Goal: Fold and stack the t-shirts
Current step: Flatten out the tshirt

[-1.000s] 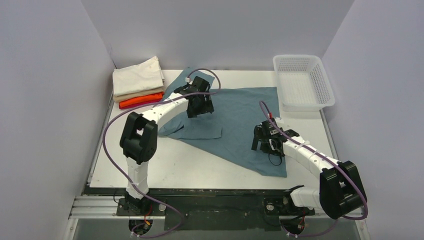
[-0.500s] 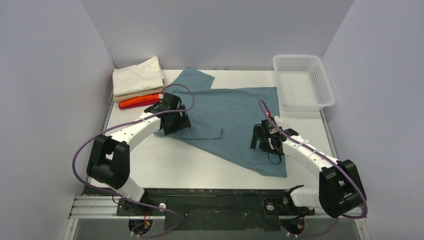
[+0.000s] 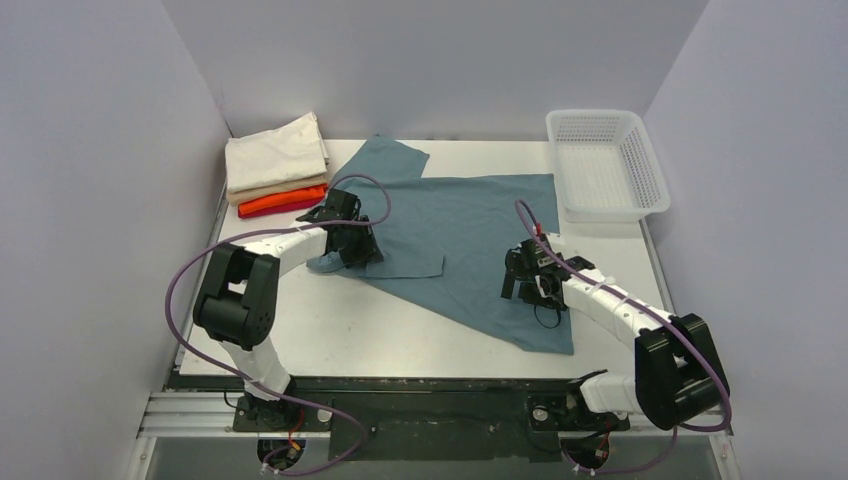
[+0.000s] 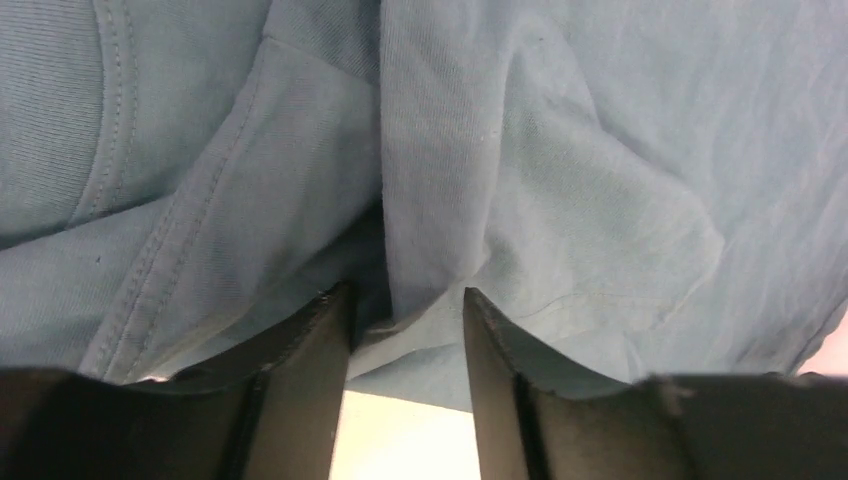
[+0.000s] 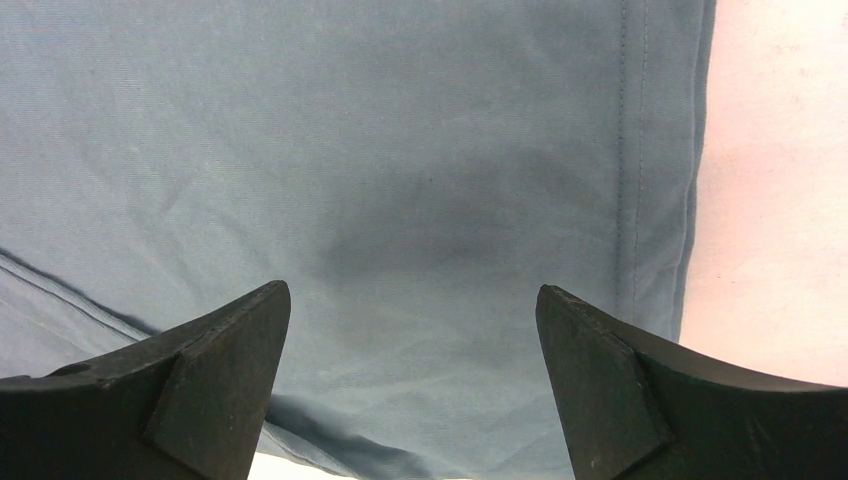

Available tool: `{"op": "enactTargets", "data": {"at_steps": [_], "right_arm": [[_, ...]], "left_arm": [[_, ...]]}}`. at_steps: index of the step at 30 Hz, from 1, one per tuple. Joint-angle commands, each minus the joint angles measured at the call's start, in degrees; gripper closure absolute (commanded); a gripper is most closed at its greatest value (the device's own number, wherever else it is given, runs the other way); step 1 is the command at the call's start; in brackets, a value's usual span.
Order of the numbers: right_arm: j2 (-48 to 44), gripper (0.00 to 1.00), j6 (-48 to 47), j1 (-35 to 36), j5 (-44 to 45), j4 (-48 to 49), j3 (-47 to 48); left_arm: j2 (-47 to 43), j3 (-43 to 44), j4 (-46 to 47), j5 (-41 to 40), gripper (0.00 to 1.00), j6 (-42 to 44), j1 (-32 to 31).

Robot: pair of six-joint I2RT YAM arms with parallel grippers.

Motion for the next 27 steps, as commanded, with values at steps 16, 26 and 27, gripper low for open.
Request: {"op": "enactTargets", "data": {"at_steps": [16,26,27], "right_arm": [[0.8,0.13,0.8,-0.5,2.4,-1.7,0.0],[-3.9,0.13,0.6,-0.4,-1.1,-7.6,-2.6],[-4.2,0.13,0.5,-0.4,-1.2,-8.2,-2.7]], "left_arm": [[-13.1,-5.5,-5.4,3.3,1.0,-4.2,-0.8],[-40.9,-24.5,-43.0,-2.5,1.0,-19.2,-2.1],[-44.4,-25.2,-46.6,-1.2,1.0,-21.2,-2.2]]}}
